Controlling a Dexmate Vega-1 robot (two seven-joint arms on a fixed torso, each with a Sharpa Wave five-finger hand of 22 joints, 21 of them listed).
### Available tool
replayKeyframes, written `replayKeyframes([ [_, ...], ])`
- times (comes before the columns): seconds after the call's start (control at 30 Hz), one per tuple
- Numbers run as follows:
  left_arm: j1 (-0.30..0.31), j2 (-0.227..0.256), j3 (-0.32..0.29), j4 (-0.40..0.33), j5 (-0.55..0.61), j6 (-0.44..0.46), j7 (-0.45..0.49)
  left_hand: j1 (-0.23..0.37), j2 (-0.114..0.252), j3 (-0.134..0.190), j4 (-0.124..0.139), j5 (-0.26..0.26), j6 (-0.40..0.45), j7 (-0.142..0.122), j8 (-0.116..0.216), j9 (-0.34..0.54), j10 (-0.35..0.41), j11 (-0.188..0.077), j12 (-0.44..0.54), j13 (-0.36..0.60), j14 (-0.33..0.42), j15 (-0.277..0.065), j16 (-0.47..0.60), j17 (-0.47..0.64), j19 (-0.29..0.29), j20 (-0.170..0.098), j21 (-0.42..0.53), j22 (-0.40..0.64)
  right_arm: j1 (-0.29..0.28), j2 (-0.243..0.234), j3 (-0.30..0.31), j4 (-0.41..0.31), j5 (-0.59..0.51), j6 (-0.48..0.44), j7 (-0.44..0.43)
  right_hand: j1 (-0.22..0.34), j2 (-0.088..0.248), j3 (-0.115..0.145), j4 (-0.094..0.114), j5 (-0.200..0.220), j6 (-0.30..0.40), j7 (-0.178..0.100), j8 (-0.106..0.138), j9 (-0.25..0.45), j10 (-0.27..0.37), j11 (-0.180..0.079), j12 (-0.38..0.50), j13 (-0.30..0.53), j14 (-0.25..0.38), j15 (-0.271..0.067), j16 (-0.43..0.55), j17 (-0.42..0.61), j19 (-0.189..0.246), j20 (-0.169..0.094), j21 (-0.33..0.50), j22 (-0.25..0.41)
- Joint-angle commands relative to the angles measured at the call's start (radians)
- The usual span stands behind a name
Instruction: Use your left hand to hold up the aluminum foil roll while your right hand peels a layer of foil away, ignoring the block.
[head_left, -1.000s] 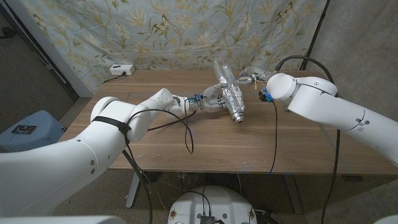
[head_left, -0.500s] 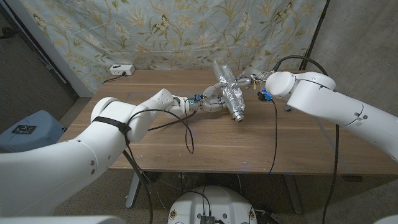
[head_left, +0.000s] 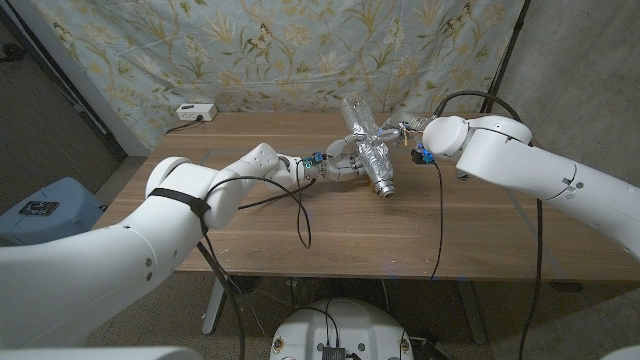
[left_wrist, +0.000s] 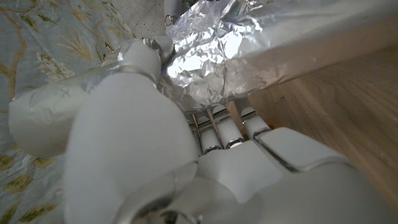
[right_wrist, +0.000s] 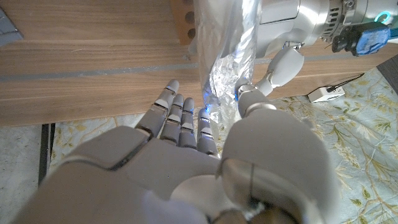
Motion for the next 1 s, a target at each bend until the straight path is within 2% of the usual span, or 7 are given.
replayKeyframes([
  [0.03, 0.001, 0.005, 0.013, -0.009, -0.01, 0.014, -0.007, -0.075, 0.075, 0.068, 0.057, 0.009, 0.126, 0.013, 0.107, 0.025, 0.126, -0.02, -0.007, -0.011, 0.0, -0.005, -0.007, -0.002, -0.005, 0.002, 0.01, 0.001, 0.016, -0.004, -0.025, -0.007, -0.011, -0.017, -0.001, 0.021, 0.014, -0.002, 0.003, 0.009, 0.052, 0.053, 0.022, 0.013, 0.009, -0.012, 0.013, 0.01, 0.004, -0.013, 0.01, 0.01, 0.003, -0.008, 0.008, 0.003],
  [0.23, 0.004, 0.009, 0.028, -0.019, -0.011, 0.02, -0.015, -0.074, 0.074, 0.07, 0.055, 0.011, 0.128, 0.016, 0.11, 0.023, 0.126, -0.018, -0.014, -0.02, 0.004, -0.005, -0.011, -0.007, -0.007, 0.002, 0.012, 0.0, 0.011, -0.014, -0.016, -0.018, -0.006, -0.027, -0.005, 0.037, 0.046, -0.001, 0.006, 0.013, 0.11, 0.057, 0.046, 0.03, 0.024, -0.02, 0.026, 0.022, 0.02, -0.019, 0.023, 0.022, 0.013, -0.014, 0.013, 0.004],
  [0.47, 0.006, 0.017, 0.041, -0.028, -0.015, 0.026, -0.013, -0.081, 0.072, 0.075, 0.056, 0.015, 0.128, 0.015, 0.113, 0.02, 0.108, -0.013, -0.039, -0.044, 0.004, 0.0, -0.025, -0.022, -0.009, 0.003, 0.016, -0.002, -0.009, -0.032, 0.014, -0.032, 0.014, -0.026, -0.008, 0.045, 0.051, -0.001, 0.004, 0.014, 0.111, 0.058, 0.046, 0.036, 0.028, -0.021, 0.03, 0.026, 0.024, -0.026, 0.028, 0.027, 0.019, -0.018, 0.015, 0.004],
  [0.6, 0.009, 0.021, 0.045, -0.036, -0.021, 0.032, -0.008, -0.085, 0.071, 0.08, 0.057, 0.019, 0.129, 0.017, 0.115, 0.018, 0.102, -0.01, -0.053, -0.057, 0.005, -0.001, -0.033, -0.032, -0.011, 0.003, 0.017, -0.004, -0.012, -0.044, 0.03, -0.039, 0.029, -0.028, 0.001, 0.046, 0.046, -0.007, 0.003, 0.013, 0.096, 0.056, 0.039, 0.039, 0.03, -0.012, 0.032, 0.029, 0.026, -0.02, 0.03, 0.03, 0.025, -0.012, 0.017, 0.004],
  [0.63, 0.01, 0.021, 0.046, -0.037, -0.023, 0.033, -0.007, -0.086, 0.071, 0.08, 0.057, 0.019, 0.129, 0.016, 0.116, 0.018, 0.105, -0.011, -0.054, -0.059, 0.006, -0.002, -0.034, -0.033, -0.012, 0.003, 0.018, -0.004, -0.012, -0.048, 0.033, -0.041, 0.033, -0.026, 0.005, 0.041, 0.032, -0.018, 0.003, 0.011, 0.081, 0.059, 0.032, 0.042, 0.026, -0.005, 0.032, 0.032, 0.024, -0.012, 0.03, 0.031, 0.027, -0.007, 0.017, 0.004],
  [0.77, 0.012, 0.02, 0.05, -0.038, -0.028, 0.028, -0.012, -0.089, 0.072, 0.082, 0.058, 0.02, 0.126, 0.016, 0.117, 0.018, 0.104, -0.011, -0.061, -0.067, 0.006, -0.001, -0.038, -0.037, -0.014, 0.004, 0.019, -0.005, -0.001, -0.052, 0.034, -0.043, 0.043, -0.031, 0.014, 0.037, 0.016, -0.035, 0.003, 0.01, 0.058, 0.063, 0.018, 0.046, 0.01, 0.014, 0.028, 0.037, 0.015, 0.008, 0.027, 0.035, 0.024, 0.008, 0.015, 0.004],
  [1.0, 0.008, 0.018, 0.06, -0.023, -0.024, 0.015, -0.035, -0.092, 0.072, 0.085, 0.058, 0.023, 0.125, 0.018, 0.12, 0.017, 0.102, -0.01, -0.074, -0.081, 0.003, 0.002, -0.045, -0.044, -0.016, 0.005, 0.021, -0.006, 0.021, -0.05, 0.024, -0.017, 0.057, -0.036, 0.035, 0.035, 0.009, -0.046, 0.003, 0.009, 0.04, 0.065, 0.007, 0.047, -0.001, 0.018, 0.024, 0.042, 0.007, 0.023, 0.024, 0.038, 0.015, 0.023, 0.011, 0.004],
])
